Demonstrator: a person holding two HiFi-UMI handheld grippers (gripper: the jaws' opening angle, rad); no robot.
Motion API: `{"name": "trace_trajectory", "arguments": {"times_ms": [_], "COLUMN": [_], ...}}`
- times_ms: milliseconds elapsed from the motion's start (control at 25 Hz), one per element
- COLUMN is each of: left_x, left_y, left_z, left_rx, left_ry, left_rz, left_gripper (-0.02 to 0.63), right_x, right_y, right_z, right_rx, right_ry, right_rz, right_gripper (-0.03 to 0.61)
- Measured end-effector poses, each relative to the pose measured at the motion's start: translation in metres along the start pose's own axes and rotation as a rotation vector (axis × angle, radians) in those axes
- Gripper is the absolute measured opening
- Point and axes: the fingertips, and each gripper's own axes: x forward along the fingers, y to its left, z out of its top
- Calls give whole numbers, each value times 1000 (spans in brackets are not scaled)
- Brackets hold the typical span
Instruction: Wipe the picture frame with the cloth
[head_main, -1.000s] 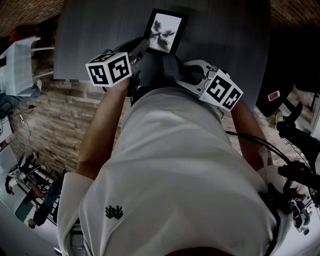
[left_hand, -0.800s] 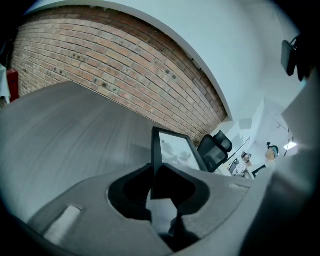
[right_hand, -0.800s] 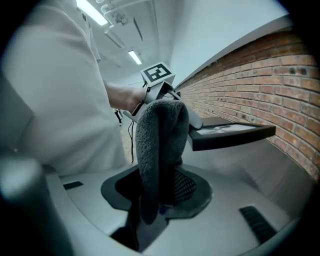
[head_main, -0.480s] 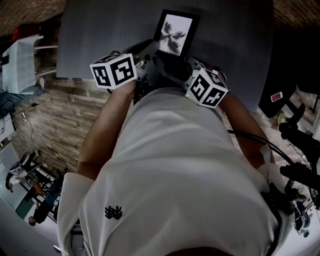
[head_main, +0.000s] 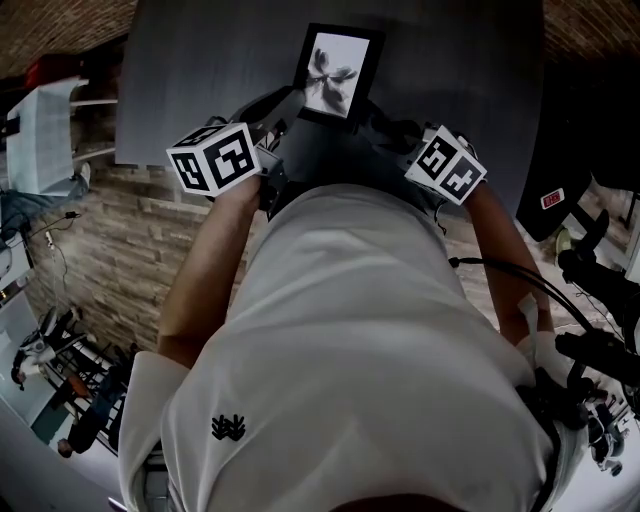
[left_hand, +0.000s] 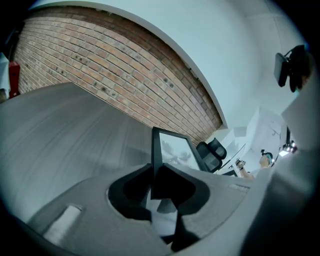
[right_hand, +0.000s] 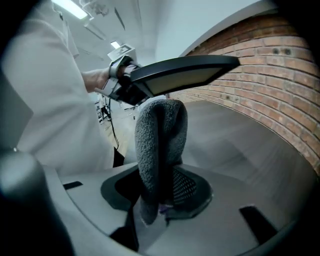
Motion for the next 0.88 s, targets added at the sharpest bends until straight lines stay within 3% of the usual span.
{"name": "trace_trajectory", "arguments": {"times_ms": [200,360,640,880], "left_x": [0,1,3,2], "left_y": [-8,-17,-22,-22], "left_z": [-4,-9,-10,-7], "left_rx": [20,27,17,17], "left_ry": [19,31,26,15], "left_rz": [-40,-75,-89,-88], "left_gripper": [77,77,75,75], "right_x": [-28,-40,-29,-11], "right_y": [-51,-69,-26,18], "right_z": [18,35,49,43], "right_rx": [123,197,145,61], "right_ry": [-108,-187,-217,-155], "right_rz": [-103,-111,20,158], "right_gripper": [140,140,138,140]}}
